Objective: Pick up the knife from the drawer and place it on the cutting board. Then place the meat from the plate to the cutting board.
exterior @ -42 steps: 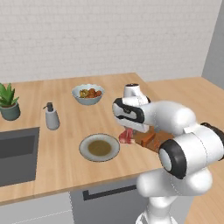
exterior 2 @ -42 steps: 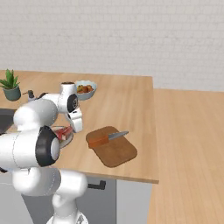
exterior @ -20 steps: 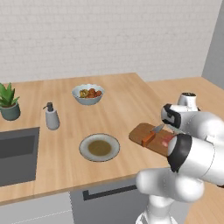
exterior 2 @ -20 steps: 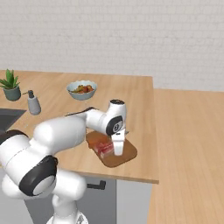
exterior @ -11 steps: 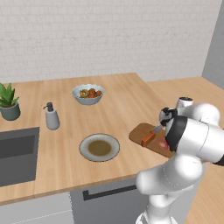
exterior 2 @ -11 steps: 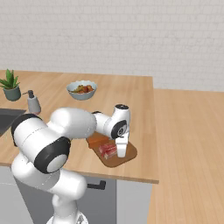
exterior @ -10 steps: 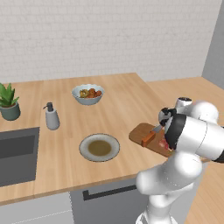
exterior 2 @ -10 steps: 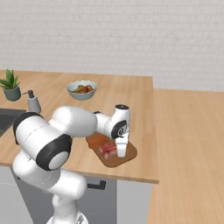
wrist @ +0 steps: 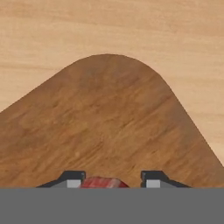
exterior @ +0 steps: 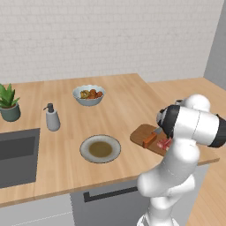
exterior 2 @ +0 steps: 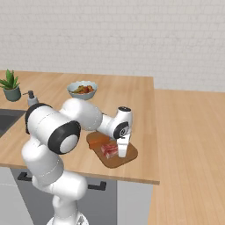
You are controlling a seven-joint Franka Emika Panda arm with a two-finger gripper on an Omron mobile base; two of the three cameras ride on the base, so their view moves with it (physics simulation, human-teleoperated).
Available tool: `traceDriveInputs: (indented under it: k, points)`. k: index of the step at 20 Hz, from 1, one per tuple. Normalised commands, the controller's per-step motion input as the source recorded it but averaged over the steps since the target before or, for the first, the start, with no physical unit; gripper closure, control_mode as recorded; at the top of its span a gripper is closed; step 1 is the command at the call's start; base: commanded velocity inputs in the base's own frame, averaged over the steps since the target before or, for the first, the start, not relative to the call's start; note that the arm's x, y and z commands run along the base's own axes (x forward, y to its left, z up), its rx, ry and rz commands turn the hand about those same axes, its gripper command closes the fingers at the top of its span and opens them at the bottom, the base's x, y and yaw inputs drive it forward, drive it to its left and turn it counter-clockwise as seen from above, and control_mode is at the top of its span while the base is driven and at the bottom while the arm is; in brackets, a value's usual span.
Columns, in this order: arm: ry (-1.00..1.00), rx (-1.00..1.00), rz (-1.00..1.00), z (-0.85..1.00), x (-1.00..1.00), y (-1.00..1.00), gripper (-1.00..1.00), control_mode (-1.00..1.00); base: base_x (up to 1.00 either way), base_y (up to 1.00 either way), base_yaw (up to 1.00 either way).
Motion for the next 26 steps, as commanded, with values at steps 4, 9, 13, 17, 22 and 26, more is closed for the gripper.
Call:
traceDriveInputs:
  k: [4,9,13,17,22,26]
  points:
    - [-0.04,0.01,0.00,0.02,-0.04,0.03,-1.00,-1.00,0.00,0.00,0.00]
    - [-0.09,0.01,0.00,0.63,-0.33,0.00,-1.00,-1.00,0.00,0.00,0.00]
    - [-0.09,0.00,0.00,0.75,-0.38,0.00,-1.00,-1.00,0.00,0.00,0.00]
    - [-0.11,0.00,0.00,0.73,-0.54,0.00,-1.00,-1.00,0.00,0.00,0.00]
    - [-0.03,0.00,0.00,0.68,-0.58,0.37,-1.00,-1.00,0.00,0.00,0.00]
    - [0.00,-0.02,0.00,0.67,-0.41,0.74,-1.00,-1.00,0.00,0.00,0.00]
